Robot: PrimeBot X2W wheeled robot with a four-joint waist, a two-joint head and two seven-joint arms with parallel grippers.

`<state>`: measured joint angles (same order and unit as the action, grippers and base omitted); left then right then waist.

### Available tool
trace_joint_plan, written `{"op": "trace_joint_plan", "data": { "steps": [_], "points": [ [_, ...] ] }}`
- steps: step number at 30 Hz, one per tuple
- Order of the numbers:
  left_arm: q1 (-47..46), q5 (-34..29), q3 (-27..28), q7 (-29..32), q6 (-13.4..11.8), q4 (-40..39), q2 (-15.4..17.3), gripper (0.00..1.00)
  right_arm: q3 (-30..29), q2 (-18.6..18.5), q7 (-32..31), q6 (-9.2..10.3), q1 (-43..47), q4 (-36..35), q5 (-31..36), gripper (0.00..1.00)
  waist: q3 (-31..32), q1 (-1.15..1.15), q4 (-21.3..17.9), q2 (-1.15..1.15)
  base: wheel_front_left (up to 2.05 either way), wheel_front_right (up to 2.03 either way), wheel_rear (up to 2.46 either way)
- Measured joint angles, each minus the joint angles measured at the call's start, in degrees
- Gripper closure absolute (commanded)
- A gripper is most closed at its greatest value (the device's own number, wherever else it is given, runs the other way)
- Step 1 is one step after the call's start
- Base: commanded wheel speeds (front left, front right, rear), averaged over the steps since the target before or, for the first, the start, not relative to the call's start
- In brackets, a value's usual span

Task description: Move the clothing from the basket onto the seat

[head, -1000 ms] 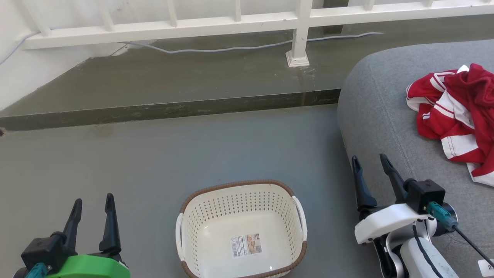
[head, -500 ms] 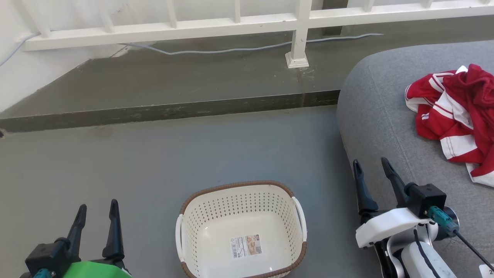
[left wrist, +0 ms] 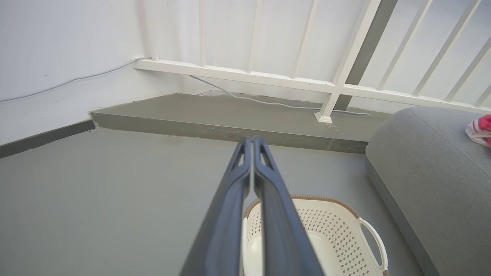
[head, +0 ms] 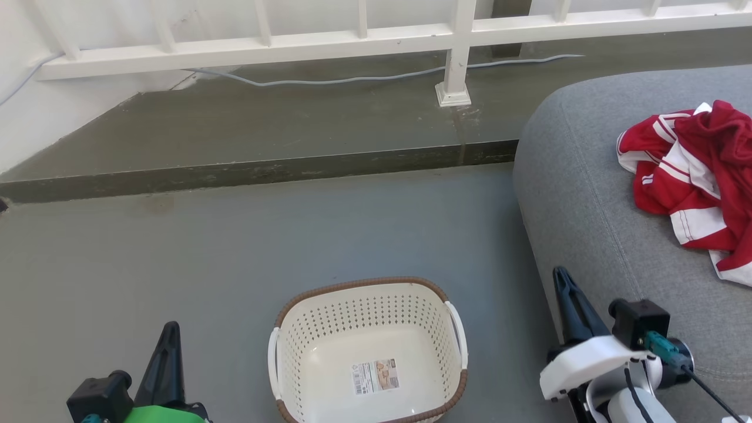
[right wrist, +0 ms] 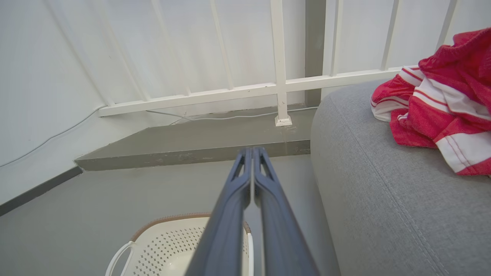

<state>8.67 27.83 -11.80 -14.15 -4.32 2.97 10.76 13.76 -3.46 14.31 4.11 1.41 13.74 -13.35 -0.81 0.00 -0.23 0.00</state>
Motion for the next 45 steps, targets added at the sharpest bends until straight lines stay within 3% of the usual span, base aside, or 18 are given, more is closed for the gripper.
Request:
{"op": "trace_joint_plan", "data": {
  "steps": [7,45],
  "points": [
    [0.1,3.2,0.0,0.5,0.3,0.2,-0.7,1.00,-0.1,0.0,-0.1,-0.57,0.9,-0.1,-2.8,1.00,0.0,0.00,0.0,0.00,0.00,0.00,0.00],
    [-2.0,27.9,4.8,7.2,3.9,3.7,-2.7,1.00,-6.6,-0.1,-6.7,-3.78,0.4,-0.9,-34.1,1.00,0.2,0.00,0.1,0.00,0.00,0.00,0.00]
  ]
}}
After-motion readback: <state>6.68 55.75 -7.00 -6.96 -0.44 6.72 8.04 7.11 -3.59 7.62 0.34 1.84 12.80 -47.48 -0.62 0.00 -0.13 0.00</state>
